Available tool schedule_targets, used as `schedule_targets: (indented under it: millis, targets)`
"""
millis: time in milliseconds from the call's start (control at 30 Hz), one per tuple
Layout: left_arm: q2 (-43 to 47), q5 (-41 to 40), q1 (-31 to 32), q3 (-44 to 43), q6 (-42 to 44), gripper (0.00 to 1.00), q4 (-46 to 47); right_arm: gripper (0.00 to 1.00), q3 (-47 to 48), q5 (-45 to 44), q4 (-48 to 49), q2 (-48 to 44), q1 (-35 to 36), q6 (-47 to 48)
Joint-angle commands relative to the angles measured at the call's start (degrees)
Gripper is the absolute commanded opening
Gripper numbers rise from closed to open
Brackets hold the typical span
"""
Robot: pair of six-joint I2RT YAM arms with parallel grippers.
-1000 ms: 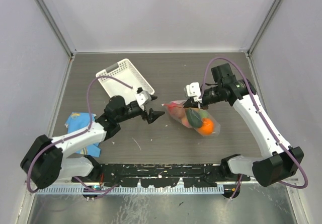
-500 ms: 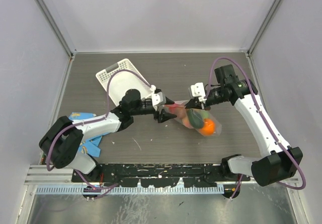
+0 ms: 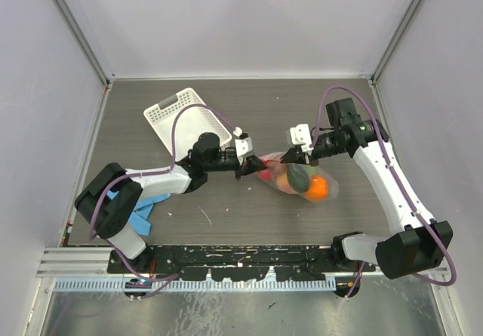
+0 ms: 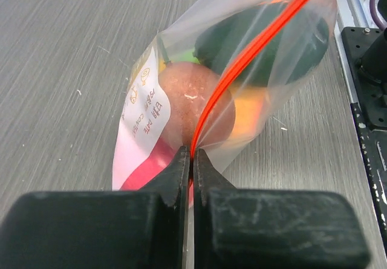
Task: Open the zip-top bag and remove the fake food
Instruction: Adjust the zipper food storage bag at the center of the board.
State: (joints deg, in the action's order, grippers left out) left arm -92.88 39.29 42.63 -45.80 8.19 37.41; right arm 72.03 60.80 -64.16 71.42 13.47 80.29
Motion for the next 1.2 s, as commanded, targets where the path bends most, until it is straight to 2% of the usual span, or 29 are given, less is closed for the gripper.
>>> schedule_targets:
  millis: [0,67,167,267,300,400,467,533,633,700,867,933,1000,1033,1167]
  targets:
    - [2.74,-1.13,-0.10,-1.59,-2.46,0.00,1.98,0.01,-0.69,2.32,-0.01,-0.84,-3.91,0.25]
    - [3.11,-1.26,-0.02,-1.53,-4.33,0.00,1.96,0.02,-1.57,1.84,0.23,-1.39,-4.89,0.01]
    - [3.96,-2.15,0.11,-2.17,-8.64,0.00,0.30,0.16,-3.26,-0.56,3.55,-2.21,-5.47,-4.40]
    - [5.73,-4.55,1.27,-3.62,-10.87,0.00,-5.35,0.42,-4.86,-3.72,5.80,-2.82,-5.49,-7.65]
    - [6.24,-5.59,2.06,-4.33,-10.79,0.00,-7.96,0.54,-5.26,-4.30,6.28,-3.00,-5.48,-8.63]
    - [7.11,-9.02,5.12,-7.02,-9.84,0.00,-15.43,0.82,-6.12,-3.70,6.81,-3.34,-5.48,-9.79]
    - [7.04,-10.84,6.65,-8.41,-9.64,0.00,-18.50,0.88,-6.32,-2.54,6.95,-3.45,-5.49,-10.29]
    - [6.81,-12.62,7.63,-9.26,-10.62,0.00,-19.75,0.88,-6.43,-1.94,7.27,-3.26,-5.17,-11.39]
    - [6.66,-14.44,8.08,-10.29,-12.62,0.00,-21.51,0.87,-7.07,-3.07,8.92,-3.35,-4.38,-14.30]
    - [6.87,-15.69,8.48,-10.91,-13.47,0.00,-22.60,0.81,-7.60,-4.52,9.94,-3.42,-4.08,-15.92]
    - [7.32,-18.05,9.46,-11.84,-14.23,0.00,-24.59,0.48,-8.15,-5.71,10.30,-3.67,-3.98,-17.14]
    - [7.64,-18.86,9.50,-11.81,-14.93,0.00,-24.90,0.31,-7.71,-5.74,10.16,-3.70,-3.98,-17.69]
    - [8.18,-19.60,9.52,-11.41,-15.69,0.00,-24.81,0.09,-6.73,-5.28,9.29,-3.51,-4.02,-17.94]
    - [8.56,-19.61,9.56,-11.15,-16.01,0.00,-24.62,0.02,-6.13,-4.74,8.63,-3.35,-3.99,-17.81]
    - [10.53,-19.77,9.49,-8.68,-16.58,0.00,-22.29,0.01,-4.20,-2.22,5.75,-3.38,-4.32,-16.34]
